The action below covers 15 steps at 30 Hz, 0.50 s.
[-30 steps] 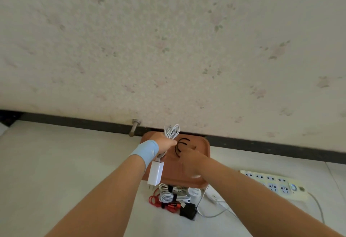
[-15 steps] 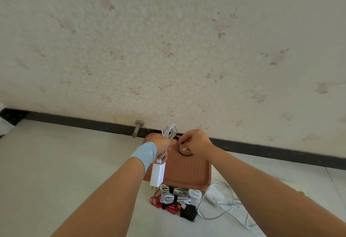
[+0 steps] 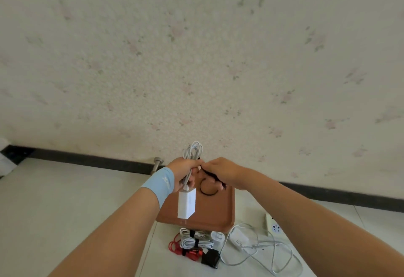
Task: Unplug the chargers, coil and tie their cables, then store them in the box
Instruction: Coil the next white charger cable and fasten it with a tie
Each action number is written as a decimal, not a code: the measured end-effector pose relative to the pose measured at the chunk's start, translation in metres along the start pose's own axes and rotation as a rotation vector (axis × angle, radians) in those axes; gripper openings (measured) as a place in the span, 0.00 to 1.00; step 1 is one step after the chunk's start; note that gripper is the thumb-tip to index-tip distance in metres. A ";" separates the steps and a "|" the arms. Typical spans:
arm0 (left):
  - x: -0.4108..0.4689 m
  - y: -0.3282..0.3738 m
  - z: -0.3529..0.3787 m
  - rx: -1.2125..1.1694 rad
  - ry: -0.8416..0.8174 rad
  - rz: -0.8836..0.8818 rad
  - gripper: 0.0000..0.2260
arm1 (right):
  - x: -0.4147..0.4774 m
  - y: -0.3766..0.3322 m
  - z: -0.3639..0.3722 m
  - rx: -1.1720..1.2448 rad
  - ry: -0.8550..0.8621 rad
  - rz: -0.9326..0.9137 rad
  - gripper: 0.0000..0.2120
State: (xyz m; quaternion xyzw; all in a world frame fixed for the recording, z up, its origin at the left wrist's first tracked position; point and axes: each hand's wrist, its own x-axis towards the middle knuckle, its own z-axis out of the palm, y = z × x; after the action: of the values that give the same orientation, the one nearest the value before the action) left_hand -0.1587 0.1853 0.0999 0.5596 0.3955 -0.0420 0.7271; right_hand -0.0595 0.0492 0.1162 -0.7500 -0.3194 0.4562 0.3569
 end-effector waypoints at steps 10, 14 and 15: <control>-0.098 0.056 0.035 0.073 -0.094 0.149 0.06 | -0.103 -0.065 -0.045 0.137 0.323 -0.065 0.11; -0.146 0.070 0.058 0.186 -0.213 0.236 0.06 | -0.143 -0.088 -0.050 0.257 0.438 -0.093 0.07; -0.156 0.072 0.064 0.239 -0.252 0.261 0.05 | -0.154 -0.092 -0.050 0.321 0.429 -0.108 0.08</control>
State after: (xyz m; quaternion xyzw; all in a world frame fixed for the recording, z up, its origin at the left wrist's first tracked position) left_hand -0.1954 0.0982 0.2571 0.6785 0.2182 -0.0637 0.6986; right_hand -0.0861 -0.0369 0.2791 -0.7451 -0.1998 0.3121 0.5546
